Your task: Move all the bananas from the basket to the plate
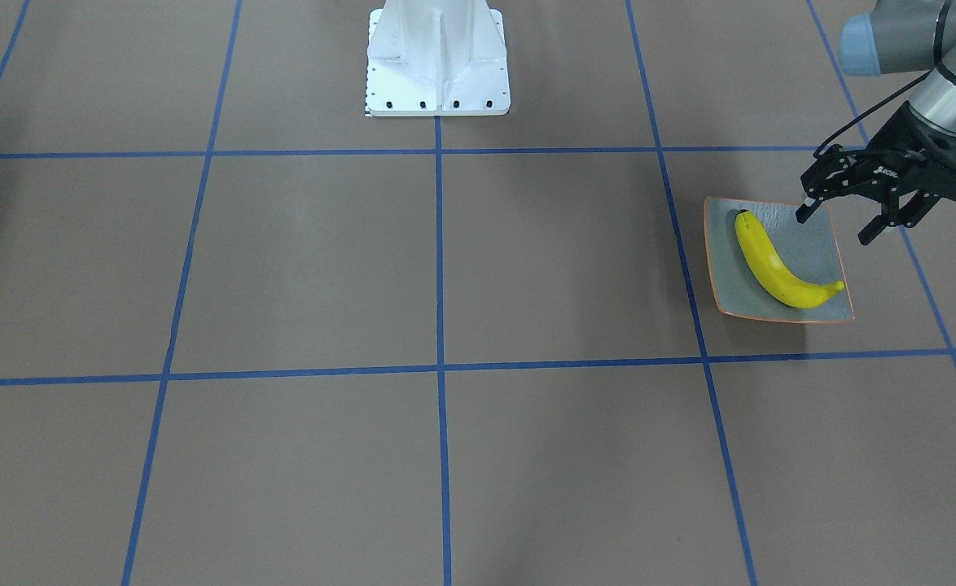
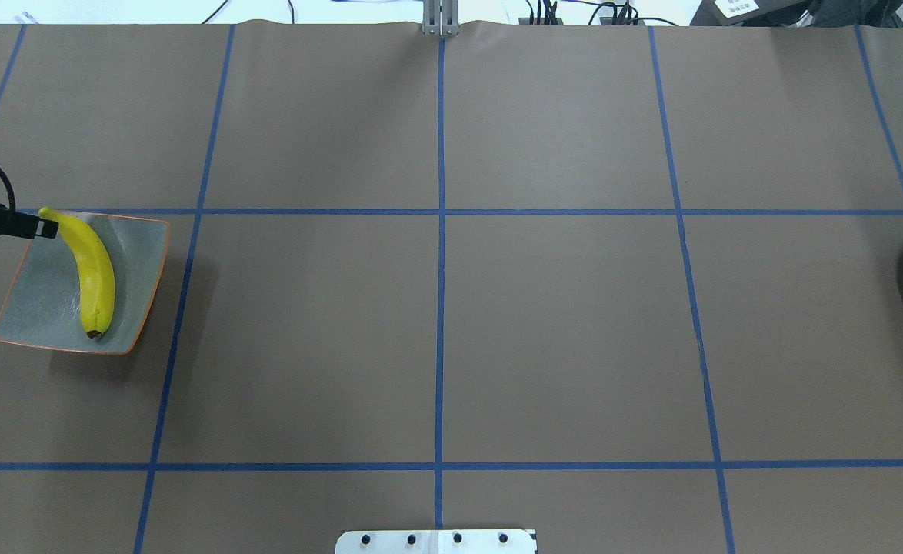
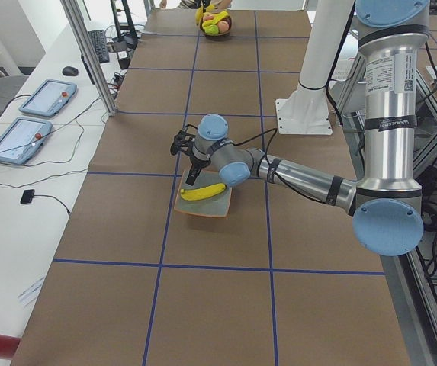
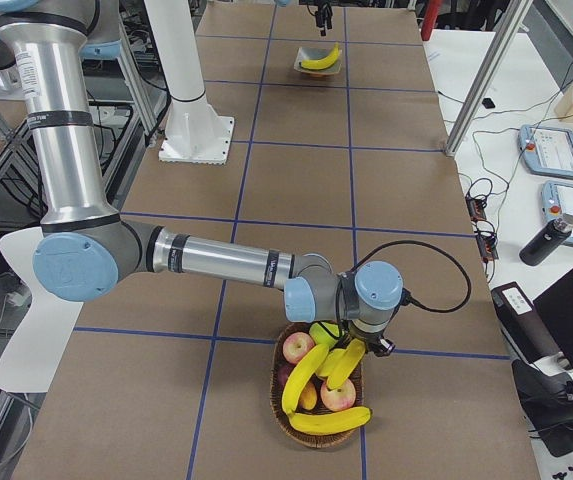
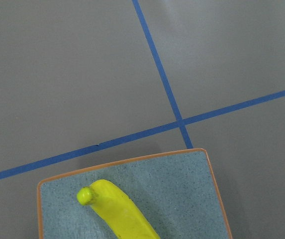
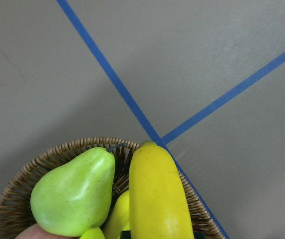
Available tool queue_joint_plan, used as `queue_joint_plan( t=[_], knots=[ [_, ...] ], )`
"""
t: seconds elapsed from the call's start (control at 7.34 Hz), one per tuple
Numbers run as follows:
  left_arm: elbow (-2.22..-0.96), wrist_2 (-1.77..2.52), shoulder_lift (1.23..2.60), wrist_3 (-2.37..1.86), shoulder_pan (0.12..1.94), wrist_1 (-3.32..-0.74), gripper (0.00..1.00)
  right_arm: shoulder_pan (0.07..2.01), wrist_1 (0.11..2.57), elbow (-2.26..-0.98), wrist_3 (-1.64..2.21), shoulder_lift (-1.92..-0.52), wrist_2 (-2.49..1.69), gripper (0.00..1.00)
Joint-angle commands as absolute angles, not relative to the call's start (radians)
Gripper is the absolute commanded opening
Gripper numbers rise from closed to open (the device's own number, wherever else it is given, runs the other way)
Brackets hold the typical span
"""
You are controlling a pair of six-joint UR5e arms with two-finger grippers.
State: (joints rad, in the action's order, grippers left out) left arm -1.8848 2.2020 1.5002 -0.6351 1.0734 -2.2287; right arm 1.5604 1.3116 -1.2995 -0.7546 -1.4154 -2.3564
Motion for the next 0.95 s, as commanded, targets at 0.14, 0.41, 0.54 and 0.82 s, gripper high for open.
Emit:
queue_joint_plan(
  t=[0.14,0.41,0.54,0.82],
  knots=[
    [-1.888,2.203,1.499,-0.644,1.074,-2.230,1.00,1.566,1.304,-1.348,-0.423,-1.353,-2.352,0.00],
    [-1.890,2.203,1.502,-0.649,1.071,-2.230,1.00,1.548,1.302,-1.415,-0.176,-1.322,-2.362,0.00],
    [-1.891,2.203,1.503,-0.650,1.071,-2.230,1.00,1.505,1.301,-1.486,0.001,-1.318,-2.362,0.00],
    [-1.890,2.201,1.572,-0.751,1.069,-2.229,1.00,1.404,1.299,-1.601,0.395,-1.273,-2.361,0.00]
  ],
)
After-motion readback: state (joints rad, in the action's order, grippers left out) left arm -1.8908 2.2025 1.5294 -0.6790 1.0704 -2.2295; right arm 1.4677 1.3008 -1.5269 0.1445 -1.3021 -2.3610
